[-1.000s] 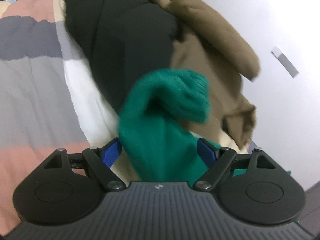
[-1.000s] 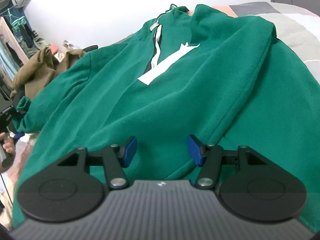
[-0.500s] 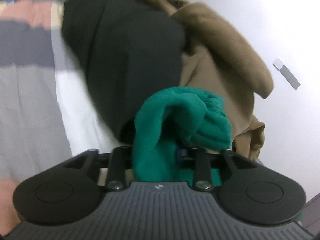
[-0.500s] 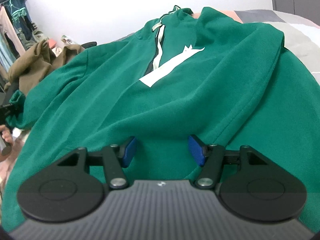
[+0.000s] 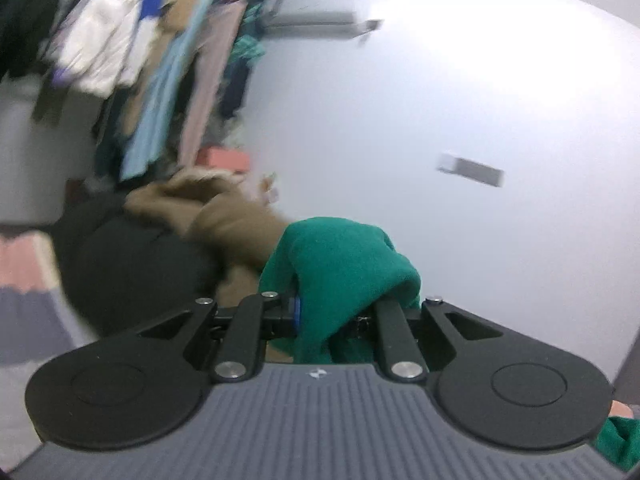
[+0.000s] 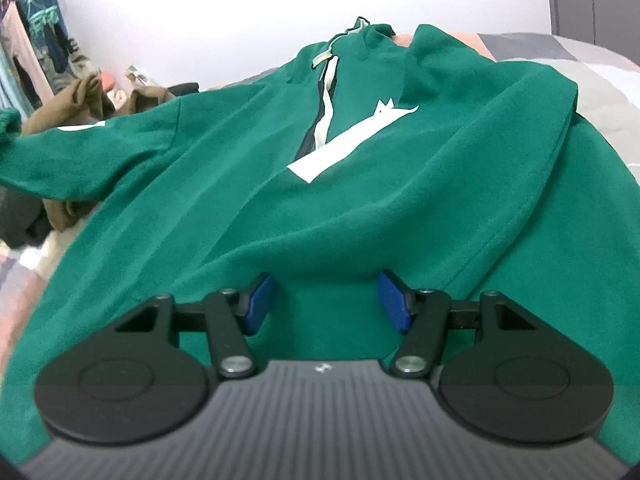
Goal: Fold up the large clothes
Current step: 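Grasp the other sleeve cuff with the left gripper and lift it, then lay the sleeve across the hoodie front and open the left gripper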
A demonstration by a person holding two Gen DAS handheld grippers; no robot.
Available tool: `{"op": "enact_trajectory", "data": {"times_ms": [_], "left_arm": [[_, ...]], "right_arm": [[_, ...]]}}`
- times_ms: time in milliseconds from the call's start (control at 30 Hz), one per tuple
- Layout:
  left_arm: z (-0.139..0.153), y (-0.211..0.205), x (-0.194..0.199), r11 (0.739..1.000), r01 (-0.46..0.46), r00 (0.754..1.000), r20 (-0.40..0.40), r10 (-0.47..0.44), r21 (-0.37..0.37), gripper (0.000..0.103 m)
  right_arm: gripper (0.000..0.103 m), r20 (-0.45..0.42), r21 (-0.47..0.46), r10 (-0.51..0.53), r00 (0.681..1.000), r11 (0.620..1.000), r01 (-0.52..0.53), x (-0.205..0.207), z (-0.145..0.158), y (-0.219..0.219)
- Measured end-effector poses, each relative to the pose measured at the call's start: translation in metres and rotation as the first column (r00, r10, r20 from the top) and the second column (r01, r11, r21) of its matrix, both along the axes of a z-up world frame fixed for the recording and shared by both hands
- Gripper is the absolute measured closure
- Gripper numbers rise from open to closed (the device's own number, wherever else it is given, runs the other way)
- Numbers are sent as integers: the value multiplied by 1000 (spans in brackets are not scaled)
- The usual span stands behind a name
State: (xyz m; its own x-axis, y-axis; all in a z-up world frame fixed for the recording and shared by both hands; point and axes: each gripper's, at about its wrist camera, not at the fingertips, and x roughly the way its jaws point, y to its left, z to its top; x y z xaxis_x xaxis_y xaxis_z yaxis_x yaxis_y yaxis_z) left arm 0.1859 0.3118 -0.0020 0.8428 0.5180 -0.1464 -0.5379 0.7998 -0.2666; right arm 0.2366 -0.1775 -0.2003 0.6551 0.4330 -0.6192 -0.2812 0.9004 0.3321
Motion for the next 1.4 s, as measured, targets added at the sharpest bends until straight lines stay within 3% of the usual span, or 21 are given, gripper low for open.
{"op": "enact_trajectory", "data": {"times_ms": [133,200,300,400,533,667,733,833,900,967,1033,1067,1100,1133,1200,1267,1333,1400], "left_arm": [[34,-52,8,993,117,993,21,-117,8,86],[46,-87,15,983,175,984,13,-176,52,86],[57,-144,30,954,289,957,4,-290,83,86],[52,-200,44,906,407,913,-47,-404,118,86],[14,-281,57,800,584,807,-197,-556,136,86],[-33,-345,75,672,737,644,-378,-665,75,86],[-54,-367,80,633,773,583,-437,-685,40,86],[-82,-383,87,595,803,502,-494,-710,-39,86],[-94,-384,93,576,816,465,-525,-713,-60,85],[-95,-388,92,564,823,448,-537,-715,-64,79],[-98,-380,91,556,824,418,-547,-725,-107,60],[-98,-376,89,556,821,407,-552,-728,-128,39],[-97,-364,91,557,818,399,-553,-731,-146,27],[-96,-355,89,545,821,385,-540,-748,-171,22],[-94,-334,77,499,831,346,-474,-810,-246,17],[-92,-310,64,464,833,329,-404,-853,-302,14],[-93,-287,53,467,827,358,-348,-867,-313,12],[-102,-261,55,509,783,423,-294,-857,-358,12]], "right_arm": [[42,10,64,-14,1000,998,13,-2,9,-11],[42,29,96,-15,999,995,13,-4,15,-16],[42,57,116,-21,998,993,14,-6,21,-23],[42,60,150,-41,997,988,32,-9,25,-35],[42,34,220,-107,994,971,97,-12,29,-57],[42,-15,315,-189,982,931,184,-9,30,-88],[42,-52,354,-230,972,906,234,-6,25,-102],[42,-115,395,-282,953,867,304,-2,16,-118],[42,-147,423,-285,947,848,321,-1,11,-123],[42,-159,444,-276,948,838,318,0,10,-123],[42,-153,453,-257,954,840,299,-1,10,-121],[42,-149,455,-245,958,843,286,-1,11,-118],[42,-147,455,-234,961,846,276,-1,11,-116],[42,-146,456,-225,963,849,267,0,12,-114],[42,-141,456,-209,968,854,251,0,13,-109],[42,-138,456,-197,971,857,239,-1,14,-107],[42,-136,463,-192,972,855,234,-2,14,-106],[42,-135,475,-192,972,848,233,1,14,-105]]}}
